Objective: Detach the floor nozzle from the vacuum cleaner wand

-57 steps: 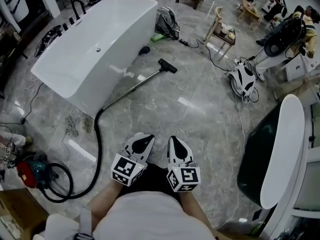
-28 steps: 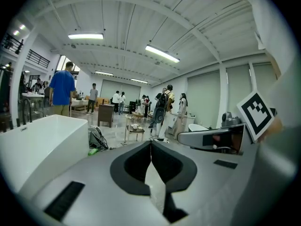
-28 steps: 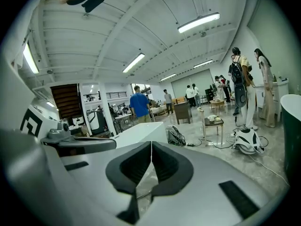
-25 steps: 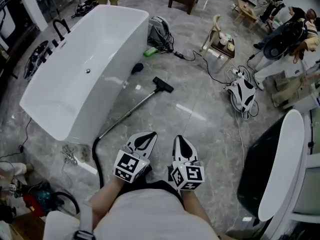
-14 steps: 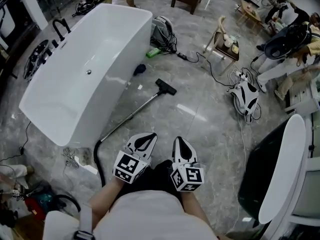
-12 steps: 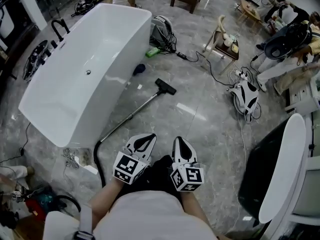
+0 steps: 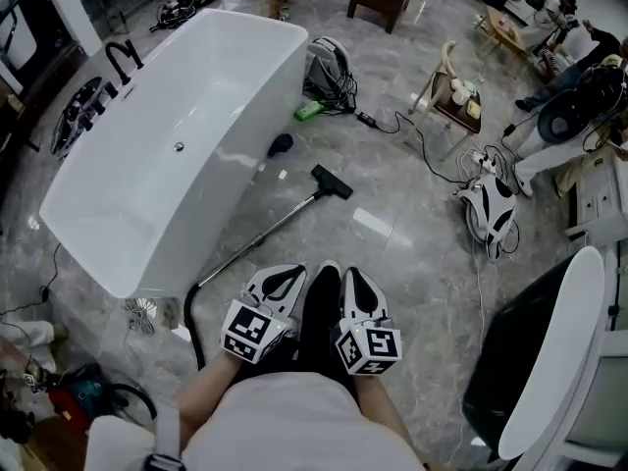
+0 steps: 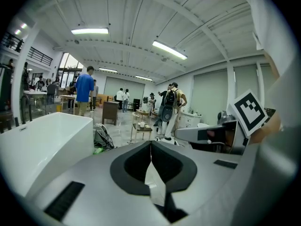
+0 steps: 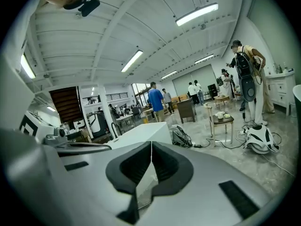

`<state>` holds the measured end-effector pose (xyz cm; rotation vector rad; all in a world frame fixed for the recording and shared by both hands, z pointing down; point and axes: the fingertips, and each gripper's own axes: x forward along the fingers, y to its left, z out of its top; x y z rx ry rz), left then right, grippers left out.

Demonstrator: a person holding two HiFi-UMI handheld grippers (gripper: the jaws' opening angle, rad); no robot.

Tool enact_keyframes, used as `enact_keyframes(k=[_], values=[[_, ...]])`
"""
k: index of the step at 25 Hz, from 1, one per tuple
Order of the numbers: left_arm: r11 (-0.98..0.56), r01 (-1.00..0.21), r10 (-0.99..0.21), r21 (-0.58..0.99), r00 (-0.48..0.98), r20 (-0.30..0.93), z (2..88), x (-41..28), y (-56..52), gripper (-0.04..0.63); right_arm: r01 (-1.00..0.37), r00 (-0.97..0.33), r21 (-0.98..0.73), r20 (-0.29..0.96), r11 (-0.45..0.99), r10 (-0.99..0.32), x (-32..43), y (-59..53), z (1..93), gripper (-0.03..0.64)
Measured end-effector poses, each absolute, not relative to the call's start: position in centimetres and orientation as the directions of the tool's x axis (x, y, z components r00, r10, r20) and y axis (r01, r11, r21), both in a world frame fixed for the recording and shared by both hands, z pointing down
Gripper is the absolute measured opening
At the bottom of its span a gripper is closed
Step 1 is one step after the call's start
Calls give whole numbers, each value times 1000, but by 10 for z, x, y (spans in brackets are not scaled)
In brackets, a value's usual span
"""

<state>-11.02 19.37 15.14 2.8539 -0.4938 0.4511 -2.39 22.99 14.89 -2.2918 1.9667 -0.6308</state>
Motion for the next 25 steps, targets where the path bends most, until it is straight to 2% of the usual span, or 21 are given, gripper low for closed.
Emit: enact_keyframes(k=[16,25], values=[[-881,-445,-383,160,870,310,138,-13,74,11,-956,16,-277,279,-97,-960,80,110,138,17],[-862,-479,-405,168,849,339,152,32,34,11,-955,0,-285,293,-88,-956,134,70,149,17]])
